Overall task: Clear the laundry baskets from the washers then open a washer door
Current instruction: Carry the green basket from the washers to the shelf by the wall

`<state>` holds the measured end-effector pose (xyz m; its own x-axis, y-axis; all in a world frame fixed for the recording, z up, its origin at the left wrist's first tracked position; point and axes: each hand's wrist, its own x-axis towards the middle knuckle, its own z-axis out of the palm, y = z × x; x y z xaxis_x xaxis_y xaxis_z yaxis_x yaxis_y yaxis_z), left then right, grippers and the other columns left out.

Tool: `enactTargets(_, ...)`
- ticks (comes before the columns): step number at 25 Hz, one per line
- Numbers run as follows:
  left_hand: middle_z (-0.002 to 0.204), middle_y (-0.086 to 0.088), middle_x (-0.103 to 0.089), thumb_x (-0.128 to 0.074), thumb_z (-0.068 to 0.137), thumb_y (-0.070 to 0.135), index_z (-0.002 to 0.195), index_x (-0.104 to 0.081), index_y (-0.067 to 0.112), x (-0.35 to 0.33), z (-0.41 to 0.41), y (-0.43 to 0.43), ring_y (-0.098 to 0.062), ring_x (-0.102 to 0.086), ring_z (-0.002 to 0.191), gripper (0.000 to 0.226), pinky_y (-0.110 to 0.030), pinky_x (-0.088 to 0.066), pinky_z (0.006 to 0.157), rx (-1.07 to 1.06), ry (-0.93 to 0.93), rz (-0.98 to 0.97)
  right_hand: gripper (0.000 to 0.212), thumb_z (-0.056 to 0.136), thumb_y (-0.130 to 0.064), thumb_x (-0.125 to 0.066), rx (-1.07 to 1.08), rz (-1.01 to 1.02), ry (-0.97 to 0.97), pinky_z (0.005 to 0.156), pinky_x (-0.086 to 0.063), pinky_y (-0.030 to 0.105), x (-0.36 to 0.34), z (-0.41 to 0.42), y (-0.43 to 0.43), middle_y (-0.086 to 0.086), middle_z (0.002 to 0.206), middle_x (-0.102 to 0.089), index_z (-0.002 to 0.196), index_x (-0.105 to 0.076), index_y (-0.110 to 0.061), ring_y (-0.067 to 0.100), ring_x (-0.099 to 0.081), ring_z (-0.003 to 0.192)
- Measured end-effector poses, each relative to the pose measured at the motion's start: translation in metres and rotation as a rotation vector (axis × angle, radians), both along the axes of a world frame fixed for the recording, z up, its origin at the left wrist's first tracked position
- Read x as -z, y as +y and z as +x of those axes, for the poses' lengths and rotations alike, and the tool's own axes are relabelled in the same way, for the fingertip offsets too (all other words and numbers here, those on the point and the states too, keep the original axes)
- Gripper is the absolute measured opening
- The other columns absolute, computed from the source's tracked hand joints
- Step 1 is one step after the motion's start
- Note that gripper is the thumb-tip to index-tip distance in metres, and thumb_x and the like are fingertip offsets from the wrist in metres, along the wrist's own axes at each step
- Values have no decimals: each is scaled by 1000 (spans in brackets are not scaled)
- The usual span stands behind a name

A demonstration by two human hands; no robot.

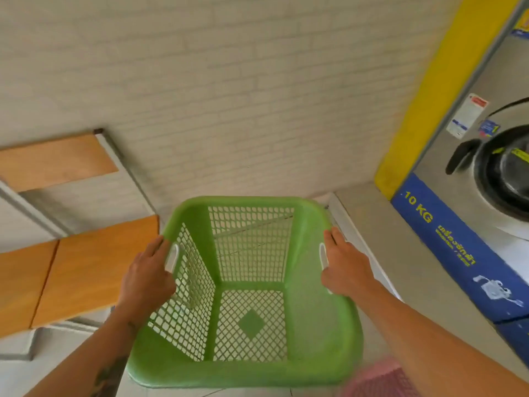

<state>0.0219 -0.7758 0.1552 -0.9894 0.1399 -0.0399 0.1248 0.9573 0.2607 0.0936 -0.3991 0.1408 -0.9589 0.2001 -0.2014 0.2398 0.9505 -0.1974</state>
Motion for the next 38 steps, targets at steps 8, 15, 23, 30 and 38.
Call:
enactTargets(8, 149, 8, -43, -59, 70, 10, 140, -46, 26, -70, 164, -226, -29, -60, 111, 73, -41, -55, 82, -464, 105, -59, 82, 70, -20, -62, -405, -45, 87, 80, -51, 38, -62, 1, -225, -4, 154, -25, 144, -26, -18, 28, -57, 118)
enactTargets(15, 143, 9, -49, -58, 64, 6, 139, -46, 27, -118, 337, -432, -26, -61, 107, 79, -40, -55, 83, -713, 231, -73, 88, 66, -23, -58, -663, -90, 164, 86, -52, 39, -99, 67, -471, -10, 159, -21, 147, -25, -23, 26, -55, 122)
enactTargets(23, 141, 11, -50, -55, 66, 8, 142, -42, 29, -140, 436, -618, -20, -60, 104, 81, -38, -57, 81, -902, 293, -75, 92, 75, -24, -55, -865, -127, 226, 104, -44, 39, -129, 93, -705, -7, 164, -12, 155, -11, -22, 21, -38, 140)
enactTargets(30, 134, 12, -53, -55, 68, 5, 139, -45, 24, -125, 411, -763, -15, -59, 95, 73, -33, -57, 75, -1025, 231, -150, 94, 73, -18, -57, -1011, -139, 175, 105, -44, 39, -108, 35, -891, -5, 163, -15, 155, -13, -22, 22, -37, 141)
enactTargets(38, 139, 5, -49, -64, 72, 5, 144, -39, 19, -107, 353, -941, -19, -52, 117, 77, -35, -55, 83, -1124, 198, -172, 76, 72, -15, -60, -1164, -128, 163, 85, -53, 35, -106, -41, -1101, 2, 143, -37, 142, -31, -12, 22, -48, 120)
